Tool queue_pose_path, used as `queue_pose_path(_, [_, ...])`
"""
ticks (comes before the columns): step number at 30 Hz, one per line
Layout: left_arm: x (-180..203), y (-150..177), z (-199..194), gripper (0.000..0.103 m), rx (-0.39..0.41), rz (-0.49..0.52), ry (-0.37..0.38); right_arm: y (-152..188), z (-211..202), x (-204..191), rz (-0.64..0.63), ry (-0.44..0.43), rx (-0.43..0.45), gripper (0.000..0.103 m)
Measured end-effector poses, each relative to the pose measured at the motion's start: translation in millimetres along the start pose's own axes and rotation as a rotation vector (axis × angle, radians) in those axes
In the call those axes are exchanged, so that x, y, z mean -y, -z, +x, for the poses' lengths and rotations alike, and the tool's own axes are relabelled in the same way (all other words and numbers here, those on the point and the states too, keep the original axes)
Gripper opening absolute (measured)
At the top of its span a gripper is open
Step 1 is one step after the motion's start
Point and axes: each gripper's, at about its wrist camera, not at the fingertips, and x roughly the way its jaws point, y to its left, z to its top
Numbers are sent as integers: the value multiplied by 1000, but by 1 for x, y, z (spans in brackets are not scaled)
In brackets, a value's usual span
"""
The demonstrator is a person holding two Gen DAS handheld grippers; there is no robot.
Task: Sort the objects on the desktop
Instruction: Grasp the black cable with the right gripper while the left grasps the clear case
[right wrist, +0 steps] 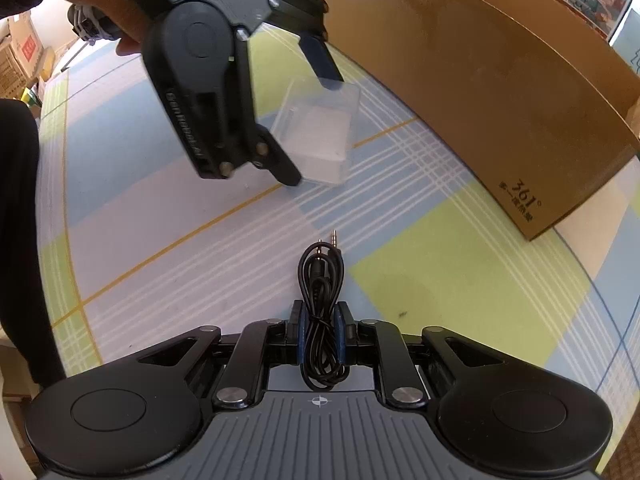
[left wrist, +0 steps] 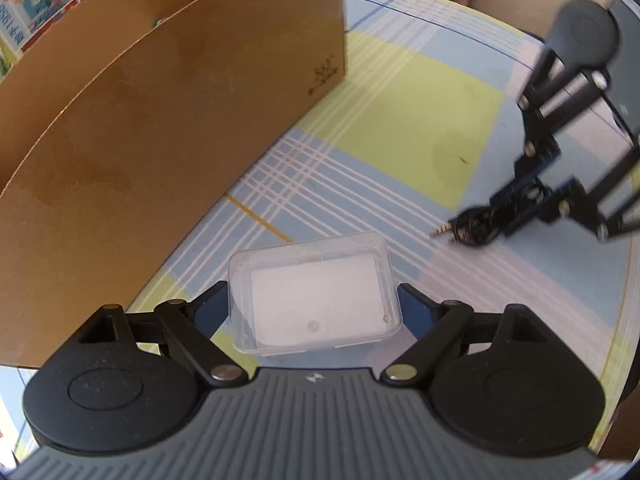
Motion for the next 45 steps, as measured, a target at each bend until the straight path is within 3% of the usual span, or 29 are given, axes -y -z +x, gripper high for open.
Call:
queue_pose_path(10, [33,38,-23,86,-13,154,23,14,-7,-11,-2,7,-15,11])
queue_pose_path(19, [34,44,-21,86,-9,118,28,19,-10,-12,21,26,-8,12])
queue_pose_path(26, [34,43,-20,88,-3,111,32,26,-13,-7,46,25,1,29])
queue_pose_path(45, [29,41,-16,85,29,56,73,27,-14,-8,55,6,20,29])
